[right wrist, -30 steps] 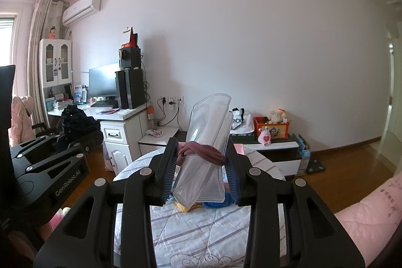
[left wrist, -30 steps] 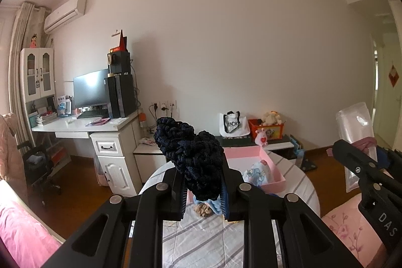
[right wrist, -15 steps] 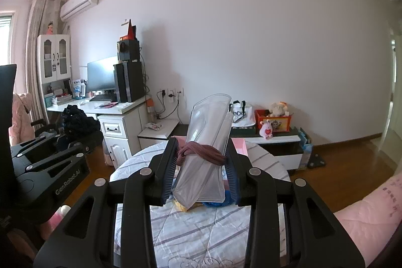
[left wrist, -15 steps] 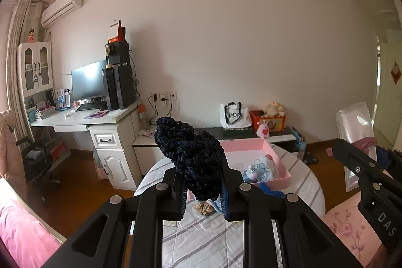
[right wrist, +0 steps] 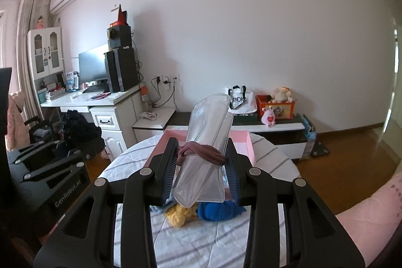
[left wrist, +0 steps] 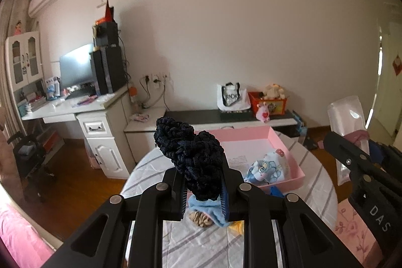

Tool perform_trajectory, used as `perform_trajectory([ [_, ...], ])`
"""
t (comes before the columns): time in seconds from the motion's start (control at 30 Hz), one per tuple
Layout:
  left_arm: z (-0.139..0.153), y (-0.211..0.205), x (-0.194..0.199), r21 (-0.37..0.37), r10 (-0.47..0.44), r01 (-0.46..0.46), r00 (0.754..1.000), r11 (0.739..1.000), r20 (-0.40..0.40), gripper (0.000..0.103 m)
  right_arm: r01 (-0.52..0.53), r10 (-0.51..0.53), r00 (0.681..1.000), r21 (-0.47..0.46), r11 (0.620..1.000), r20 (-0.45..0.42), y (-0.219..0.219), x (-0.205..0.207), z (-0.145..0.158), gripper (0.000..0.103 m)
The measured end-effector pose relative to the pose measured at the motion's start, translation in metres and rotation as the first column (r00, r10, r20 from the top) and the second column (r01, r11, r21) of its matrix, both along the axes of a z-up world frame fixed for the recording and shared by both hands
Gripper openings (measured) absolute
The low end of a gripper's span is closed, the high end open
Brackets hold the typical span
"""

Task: Organize soft objects
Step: 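Lower the cup and hat into the pink tray and open both tools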

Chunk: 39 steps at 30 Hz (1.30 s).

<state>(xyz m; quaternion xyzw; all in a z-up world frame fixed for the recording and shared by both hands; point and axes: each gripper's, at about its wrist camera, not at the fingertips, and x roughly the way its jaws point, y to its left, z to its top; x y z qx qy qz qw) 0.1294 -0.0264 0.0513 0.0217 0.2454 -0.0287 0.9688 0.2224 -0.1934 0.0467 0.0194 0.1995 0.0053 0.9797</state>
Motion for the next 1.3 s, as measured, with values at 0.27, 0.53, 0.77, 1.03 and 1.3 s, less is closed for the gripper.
perform_trajectory([
  [0.27, -0.009, -0.003, 0.129, 0.002, -0.009, 0.009, 0.995, 1.0, -0.094, 0.018, 0.01, -0.005, 0.996, 0.057, 0.998, -0.092, -0.02, 0.081, -0.034, 0.033],
  [0.53, -0.034, -0.016, 0.269, 0.005, -0.051, 0.053, 0.979, 0.999, -0.198, 0.018, 0.011, 0.006, 0.983, 0.093, 0.996, -0.182, -0.038, 0.154, -0.071, 0.033],
  [0.77, -0.054, -0.012, 0.382, 0.002, -0.065, 0.069, 0.954, 0.998, -0.294, 0.019, 0.012, 0.012, 0.975, 0.107, 0.994, -0.223, -0.05, 0.192, -0.091, 0.033],
  [1.03, -0.064, -0.007, 0.448, -0.027, -0.096, 0.092, 0.939, 0.995, -0.331, 0.019, -0.01, 0.04, 0.971, 0.129, 0.992, -0.238, -0.051, 0.207, -0.1, 0.038],
  [1.3, -0.073, -0.001, 0.457, -0.025, -0.076, 0.072, 0.947, 0.997, -0.313, 0.071, 0.048, -0.025, 0.979, 0.109, 0.993, -0.201, -0.059, 0.198, -0.093, 0.082],
])
